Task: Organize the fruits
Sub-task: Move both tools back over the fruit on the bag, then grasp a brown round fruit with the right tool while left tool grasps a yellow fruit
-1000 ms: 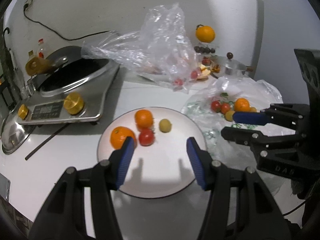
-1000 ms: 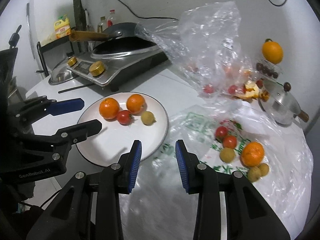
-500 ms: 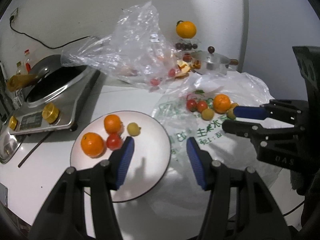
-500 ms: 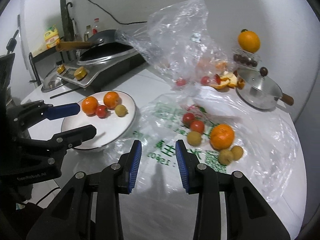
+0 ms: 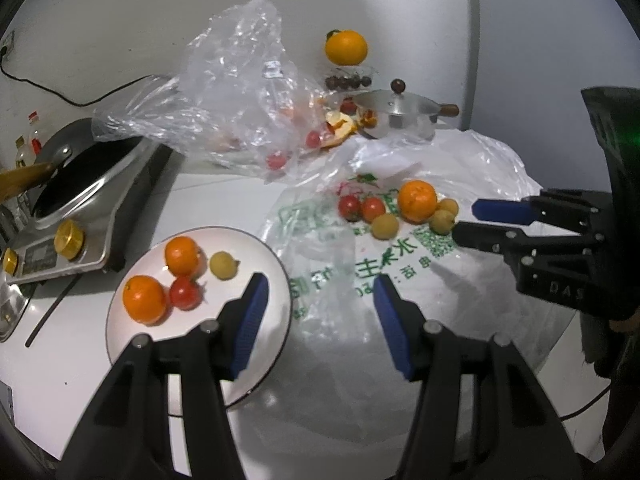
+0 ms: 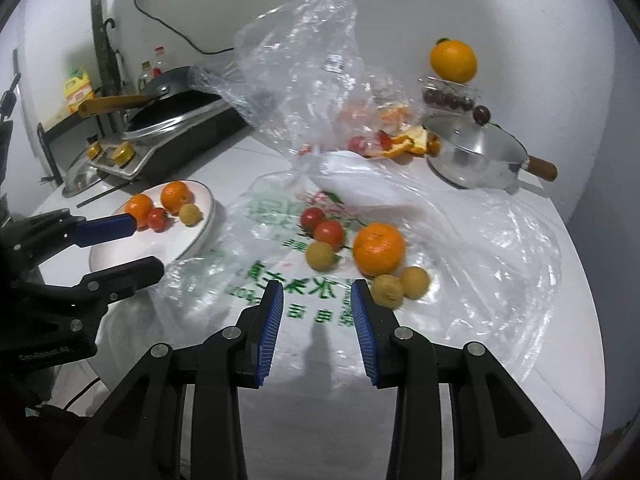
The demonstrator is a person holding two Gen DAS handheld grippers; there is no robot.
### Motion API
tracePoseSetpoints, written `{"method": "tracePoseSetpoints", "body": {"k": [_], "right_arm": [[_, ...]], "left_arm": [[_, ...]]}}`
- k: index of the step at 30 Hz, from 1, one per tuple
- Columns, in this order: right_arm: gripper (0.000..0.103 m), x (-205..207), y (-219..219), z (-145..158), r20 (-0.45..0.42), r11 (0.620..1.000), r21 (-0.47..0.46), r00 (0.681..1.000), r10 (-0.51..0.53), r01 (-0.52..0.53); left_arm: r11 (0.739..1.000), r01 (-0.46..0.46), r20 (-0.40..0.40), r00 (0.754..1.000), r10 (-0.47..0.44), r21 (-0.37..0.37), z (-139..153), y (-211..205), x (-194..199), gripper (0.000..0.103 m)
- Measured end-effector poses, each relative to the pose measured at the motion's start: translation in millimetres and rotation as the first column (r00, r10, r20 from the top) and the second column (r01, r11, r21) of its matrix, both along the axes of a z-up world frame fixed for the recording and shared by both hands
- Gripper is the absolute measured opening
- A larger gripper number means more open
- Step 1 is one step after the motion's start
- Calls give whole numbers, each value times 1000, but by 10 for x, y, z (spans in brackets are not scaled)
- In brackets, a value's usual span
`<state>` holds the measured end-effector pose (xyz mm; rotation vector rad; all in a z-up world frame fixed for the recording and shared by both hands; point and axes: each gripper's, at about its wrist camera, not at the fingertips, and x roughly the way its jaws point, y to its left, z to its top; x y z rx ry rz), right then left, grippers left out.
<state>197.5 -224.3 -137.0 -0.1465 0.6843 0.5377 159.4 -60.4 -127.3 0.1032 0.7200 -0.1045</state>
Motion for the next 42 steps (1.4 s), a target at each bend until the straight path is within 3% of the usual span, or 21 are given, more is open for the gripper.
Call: {"method": "tracePoseSetpoints", "body": {"k": [12, 33, 36, 42], "right_arm": [[37, 194, -198, -135, -28, 1000, -10, 999, -21, 20], [37, 663, -121, -401, -125, 998, -51, 991, -42, 35], [28, 688, -114, -422, -121, 998, -64, 992, -35, 28], [28, 653, -160, -400, -110, 999, -54, 994, -14, 8]], "left_arm": [[1000, 26, -23, 999, -26, 8, -57, -233, 178, 56], [999, 34, -65, 997, -34, -14, -208, -293, 551, 56], [999, 46, -60, 997, -46, -9, -203, -341, 603, 56], [994, 92, -72, 993, -95, -51, -245, -449, 765, 56]]}}
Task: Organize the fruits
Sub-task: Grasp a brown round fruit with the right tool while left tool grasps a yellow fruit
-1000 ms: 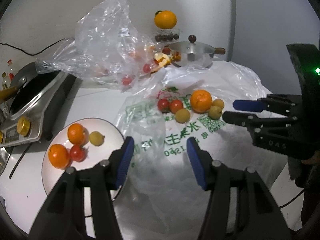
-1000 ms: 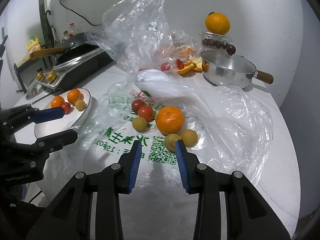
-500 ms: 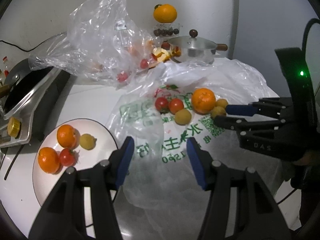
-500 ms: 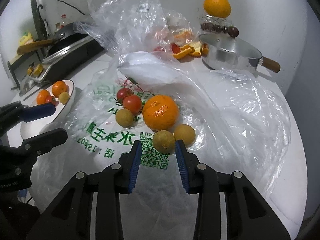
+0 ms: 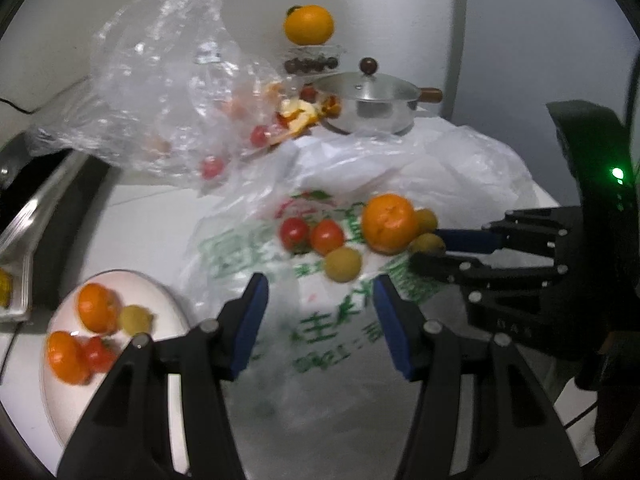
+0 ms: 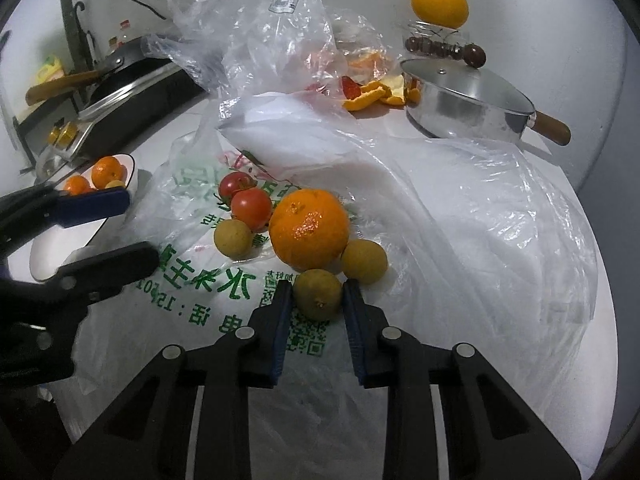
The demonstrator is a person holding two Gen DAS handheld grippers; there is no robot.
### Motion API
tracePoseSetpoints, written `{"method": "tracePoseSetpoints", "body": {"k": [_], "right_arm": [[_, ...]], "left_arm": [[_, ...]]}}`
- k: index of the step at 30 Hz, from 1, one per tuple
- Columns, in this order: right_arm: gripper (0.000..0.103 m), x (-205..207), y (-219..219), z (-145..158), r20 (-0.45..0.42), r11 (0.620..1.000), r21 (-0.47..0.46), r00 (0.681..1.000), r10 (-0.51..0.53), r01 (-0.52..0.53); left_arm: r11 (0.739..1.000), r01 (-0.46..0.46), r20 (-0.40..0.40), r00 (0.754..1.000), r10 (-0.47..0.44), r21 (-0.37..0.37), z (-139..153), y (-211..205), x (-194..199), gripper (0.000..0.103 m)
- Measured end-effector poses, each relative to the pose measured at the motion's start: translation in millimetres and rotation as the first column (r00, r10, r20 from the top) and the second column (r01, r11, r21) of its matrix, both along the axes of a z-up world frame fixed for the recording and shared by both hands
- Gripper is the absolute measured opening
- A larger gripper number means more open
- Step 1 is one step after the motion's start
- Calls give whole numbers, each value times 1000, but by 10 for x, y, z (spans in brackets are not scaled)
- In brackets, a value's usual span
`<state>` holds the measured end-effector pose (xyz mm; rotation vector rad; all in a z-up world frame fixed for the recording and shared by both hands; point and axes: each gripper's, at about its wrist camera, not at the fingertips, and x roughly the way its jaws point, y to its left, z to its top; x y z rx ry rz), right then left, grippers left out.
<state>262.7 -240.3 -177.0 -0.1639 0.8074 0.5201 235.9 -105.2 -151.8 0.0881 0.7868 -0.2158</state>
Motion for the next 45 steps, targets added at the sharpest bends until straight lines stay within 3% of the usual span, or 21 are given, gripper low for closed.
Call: {"method": "tracePoseSetpoints", "body": {"k": [8, 15, 20, 23, 24, 26, 45], "right_arm": [[28, 7, -182, 64, 16, 999, 47, 1000, -4, 4], [28, 19, -278, 56, 12, 997, 78, 1000, -2, 1], [28, 15, -301, 47, 10, 996, 91, 1000, 1, -2], [28, 10, -305, 46, 12, 995, 97, 1000, 2, -3], [28, 9, -308, 46, 12, 995, 99, 1000, 2, -3], [28, 8, -314, 47, 12, 995, 100, 1000, 0, -2], [28, -220, -209, 177, 48, 997, 73, 999, 1, -5]], "left_arm": [[999, -1, -51, 999, -1, -36, -121, -94, 237, 55], [1000, 7, -60, 998, -7, 1, -174, -193, 345, 55], [1000, 12, -68, 998, -11, 21, -215, -226, 414, 49], [1000, 19, -85, 996, -17, 22, -253, -246, 464, 41], [999, 21, -92, 996, -19, 24, -266, -252, 477, 34], [999, 28, -100, 995, -25, 28, -289, -265, 492, 32], [998, 59, -39, 997, -59, 4, -70, -221, 104, 29]]}}
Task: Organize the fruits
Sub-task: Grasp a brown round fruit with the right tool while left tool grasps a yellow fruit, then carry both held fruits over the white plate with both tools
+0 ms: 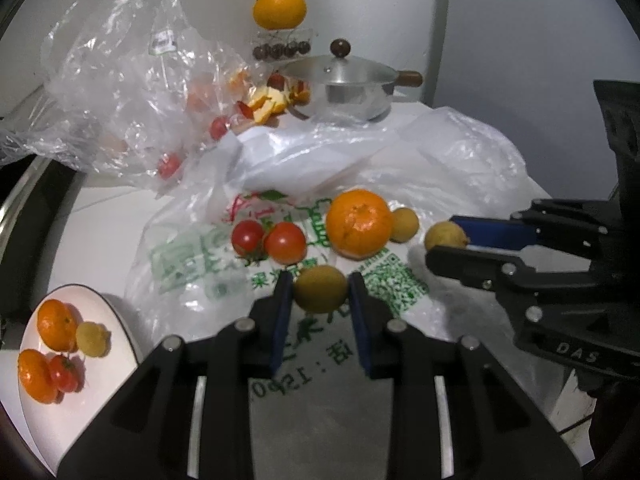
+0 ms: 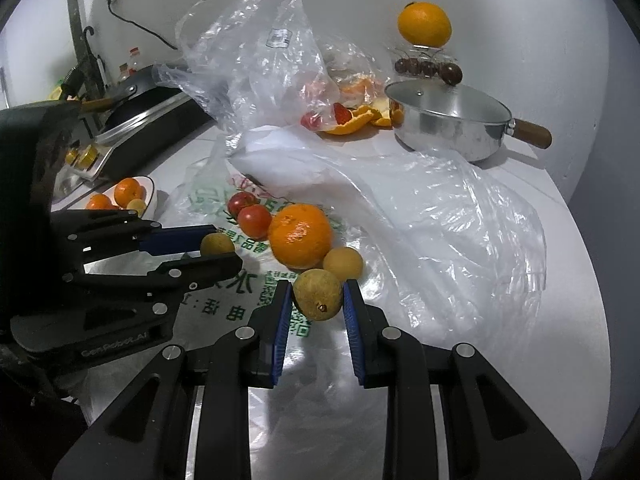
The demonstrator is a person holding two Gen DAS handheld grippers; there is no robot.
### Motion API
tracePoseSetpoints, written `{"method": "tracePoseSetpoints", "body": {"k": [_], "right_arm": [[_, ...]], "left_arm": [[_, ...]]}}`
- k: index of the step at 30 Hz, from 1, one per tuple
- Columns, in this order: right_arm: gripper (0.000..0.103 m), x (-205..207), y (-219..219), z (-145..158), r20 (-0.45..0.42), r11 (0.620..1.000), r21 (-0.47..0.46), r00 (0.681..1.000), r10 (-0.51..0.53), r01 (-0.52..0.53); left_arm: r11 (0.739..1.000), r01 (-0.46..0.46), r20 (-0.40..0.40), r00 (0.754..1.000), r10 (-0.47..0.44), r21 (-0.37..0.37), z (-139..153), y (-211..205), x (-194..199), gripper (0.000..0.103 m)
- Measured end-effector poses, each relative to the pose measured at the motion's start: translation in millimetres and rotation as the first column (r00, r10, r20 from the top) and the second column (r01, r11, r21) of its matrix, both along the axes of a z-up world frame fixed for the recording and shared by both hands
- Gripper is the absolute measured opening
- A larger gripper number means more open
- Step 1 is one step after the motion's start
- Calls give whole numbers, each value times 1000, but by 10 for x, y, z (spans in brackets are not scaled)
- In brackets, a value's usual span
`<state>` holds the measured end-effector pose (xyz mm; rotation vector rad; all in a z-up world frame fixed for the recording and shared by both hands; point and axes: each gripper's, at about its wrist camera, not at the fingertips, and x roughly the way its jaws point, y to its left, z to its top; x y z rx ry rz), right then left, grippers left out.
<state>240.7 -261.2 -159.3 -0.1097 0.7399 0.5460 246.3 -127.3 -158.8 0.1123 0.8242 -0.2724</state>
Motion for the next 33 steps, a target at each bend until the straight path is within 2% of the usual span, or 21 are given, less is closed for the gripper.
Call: {"method": "tracePoseSetpoints", "body": {"k": [19, 33], "right_arm": [[28, -402, 337, 263, 65, 999, -37, 997, 37, -34], [28, -626, 688, 362, 88, 995, -75, 994, 71, -64]], "left_arm": [[999, 6, 76, 997, -3, -37, 283, 277, -524, 29], [998, -14, 104, 994, 20, -62, 354, 616, -849, 29]]}}
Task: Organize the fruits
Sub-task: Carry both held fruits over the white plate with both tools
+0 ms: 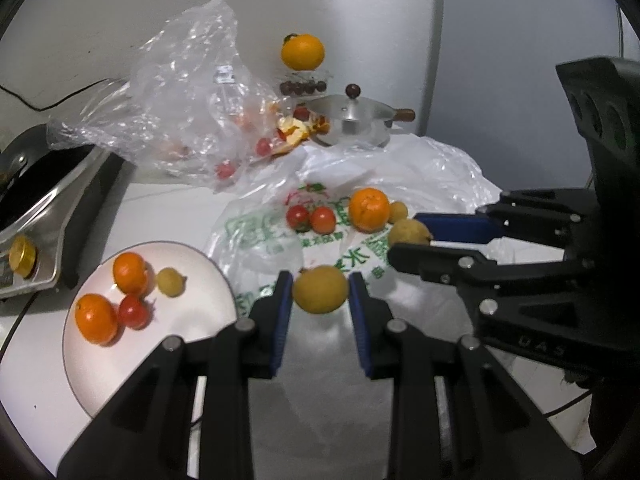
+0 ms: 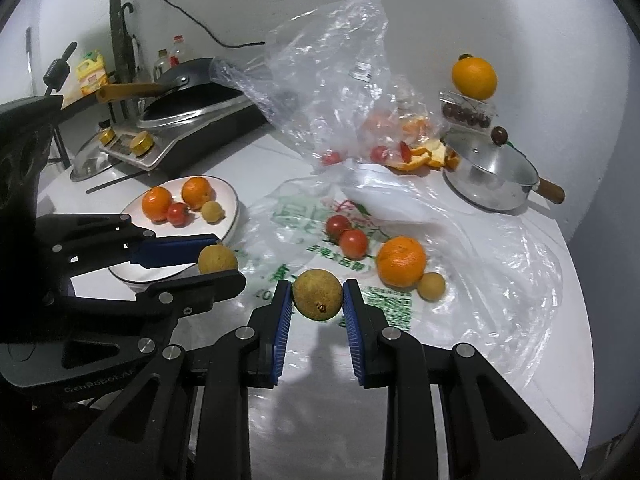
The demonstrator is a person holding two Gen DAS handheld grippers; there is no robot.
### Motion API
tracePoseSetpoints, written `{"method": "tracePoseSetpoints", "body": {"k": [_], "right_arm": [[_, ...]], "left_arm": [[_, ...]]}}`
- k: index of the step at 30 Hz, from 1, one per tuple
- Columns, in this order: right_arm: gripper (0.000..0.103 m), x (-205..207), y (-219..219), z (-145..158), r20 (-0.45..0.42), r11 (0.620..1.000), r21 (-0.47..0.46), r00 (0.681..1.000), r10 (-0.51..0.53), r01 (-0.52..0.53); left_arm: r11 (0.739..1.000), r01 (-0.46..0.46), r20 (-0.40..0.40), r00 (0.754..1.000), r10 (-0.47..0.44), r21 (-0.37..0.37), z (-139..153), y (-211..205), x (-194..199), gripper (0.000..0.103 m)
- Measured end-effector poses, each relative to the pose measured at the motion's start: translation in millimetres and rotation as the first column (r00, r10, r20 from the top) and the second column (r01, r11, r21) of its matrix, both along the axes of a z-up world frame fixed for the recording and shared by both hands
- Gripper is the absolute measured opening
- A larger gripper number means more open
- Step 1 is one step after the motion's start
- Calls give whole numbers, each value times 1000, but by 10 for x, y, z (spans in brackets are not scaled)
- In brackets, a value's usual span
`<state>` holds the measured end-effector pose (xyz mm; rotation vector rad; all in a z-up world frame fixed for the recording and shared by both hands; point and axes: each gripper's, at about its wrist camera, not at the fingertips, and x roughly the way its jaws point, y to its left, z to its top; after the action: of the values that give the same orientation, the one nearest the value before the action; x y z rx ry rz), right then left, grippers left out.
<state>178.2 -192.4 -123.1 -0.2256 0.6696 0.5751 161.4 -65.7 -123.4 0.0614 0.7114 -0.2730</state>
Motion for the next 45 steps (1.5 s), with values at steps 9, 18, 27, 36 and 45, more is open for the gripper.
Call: {"method": "tracePoseSetpoints", "body": {"k": [9, 18, 27, 36, 45], "right_arm": [[28, -95, 244, 23, 6, 999, -27, 1000, 20, -20], [28, -167, 486, 16, 3, 997, -47, 999, 54, -54], [28, -213, 690, 13, 2, 995, -52, 996, 89, -88], [28, -262, 860, -28, -11, 991, -63, 993, 119, -119], [28, -324, 1004, -43, -11, 986, -78, 989, 144, -145]], "left_arm": [[1000, -25, 4, 1000, 25, -18, -23, 246, -119, 29], [997, -71, 9, 997, 71, -21, -51, 526, -214, 29], [993, -119, 12, 993, 119, -13, -67, 748, -317, 29], [985, -169, 6, 986, 169, -13, -124, 982, -386, 29], [978, -210, 2, 978, 210, -21, -173, 1209, -428, 29]]}}
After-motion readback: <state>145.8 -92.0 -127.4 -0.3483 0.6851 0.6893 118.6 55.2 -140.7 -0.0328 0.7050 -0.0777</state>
